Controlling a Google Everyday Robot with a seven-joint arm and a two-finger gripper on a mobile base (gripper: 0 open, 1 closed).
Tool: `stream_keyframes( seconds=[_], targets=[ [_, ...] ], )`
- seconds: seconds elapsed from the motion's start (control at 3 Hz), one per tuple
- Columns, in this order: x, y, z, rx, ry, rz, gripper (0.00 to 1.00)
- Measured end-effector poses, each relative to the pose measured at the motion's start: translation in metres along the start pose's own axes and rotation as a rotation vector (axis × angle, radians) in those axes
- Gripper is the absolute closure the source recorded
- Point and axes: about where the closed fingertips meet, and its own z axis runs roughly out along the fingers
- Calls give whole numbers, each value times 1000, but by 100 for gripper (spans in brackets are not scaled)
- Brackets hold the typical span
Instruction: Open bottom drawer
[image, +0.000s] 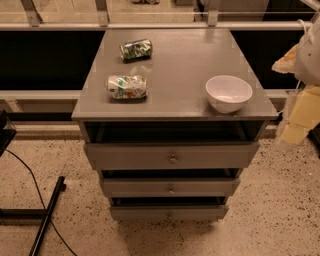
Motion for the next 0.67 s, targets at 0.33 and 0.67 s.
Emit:
stream_keyframes(
  seconds=[0.33, 0.67],
  targets=[
    [0, 0, 0, 0, 0, 0, 0],
    [-1, -4, 8, -26, -36, 23, 0]
  ],
)
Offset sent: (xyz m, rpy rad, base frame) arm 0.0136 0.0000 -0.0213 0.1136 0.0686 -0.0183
